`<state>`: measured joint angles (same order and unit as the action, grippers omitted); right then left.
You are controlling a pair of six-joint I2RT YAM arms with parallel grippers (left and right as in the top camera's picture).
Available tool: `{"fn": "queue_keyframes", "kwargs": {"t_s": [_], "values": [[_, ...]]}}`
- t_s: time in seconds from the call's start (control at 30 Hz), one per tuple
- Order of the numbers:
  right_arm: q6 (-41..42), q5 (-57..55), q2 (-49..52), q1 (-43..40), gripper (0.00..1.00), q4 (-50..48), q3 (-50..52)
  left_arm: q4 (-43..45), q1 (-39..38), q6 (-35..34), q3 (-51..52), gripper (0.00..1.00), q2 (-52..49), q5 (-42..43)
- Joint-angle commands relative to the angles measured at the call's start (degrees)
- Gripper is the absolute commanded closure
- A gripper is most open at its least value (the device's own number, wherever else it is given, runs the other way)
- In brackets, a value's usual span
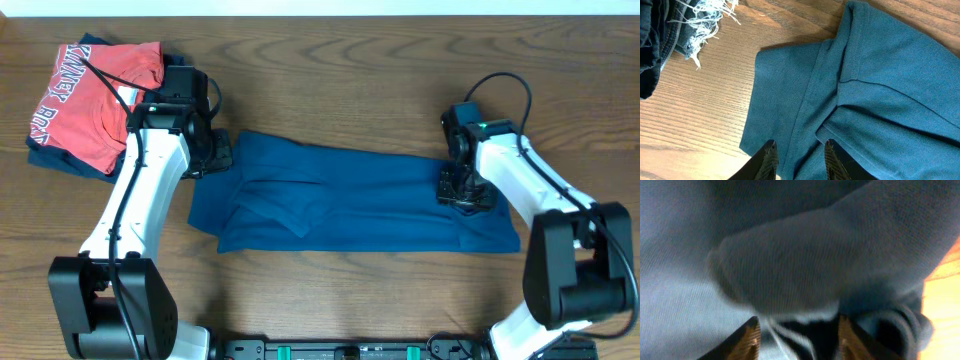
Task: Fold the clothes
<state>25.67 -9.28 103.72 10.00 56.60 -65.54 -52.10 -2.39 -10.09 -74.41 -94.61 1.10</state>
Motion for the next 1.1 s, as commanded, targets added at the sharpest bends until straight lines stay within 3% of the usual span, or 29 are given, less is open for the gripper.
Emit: {"fn": "queue_keyframes", "kwargs": {"t_s": [0.0,0.17,0.67,0.83,0.9,0.97,1.07], "values": [[6.23,-1.86,1.88,0.61,0.64,-0.9,-0.24,-0.11,0.28,0.57,-0.83,0.67,1.03,-0.2],[7.82,-2.1,1.6,0.5,0.96,-1.49,-0.48,-0.11,0.28,0.57,-0.83,0.67,1.03,-0.2],[7.76,-1.92,-3.21,0.33,0.98,-4.74,-2.27,-0.13,0.28,0.57,-0.83,0.67,1.03,-0.2],[7.74,0.33,-3.21,0.15,0.78,-7.17,-2.27,-0.13,0.28,0.57,-0.83,0.67,1.03,-0.2],[7.72,0.31,-3.21,0.15,0.53,-7.1,-2.27,-0.13,0.28,0.57,-0.83,0.67,1.03,-0.2],[7.34,0.28,-3.21,0.15,0.39,-6.88,-2.23,-0.13,0.28,0.57,-0.83,0.67,1.03,-0.2],[7.28,0.28,-3.21,0.15,0.37,-7.06,-2.16,-0.13,0.28,0.57,-0.83,0.67,1.03,-0.2]]}}
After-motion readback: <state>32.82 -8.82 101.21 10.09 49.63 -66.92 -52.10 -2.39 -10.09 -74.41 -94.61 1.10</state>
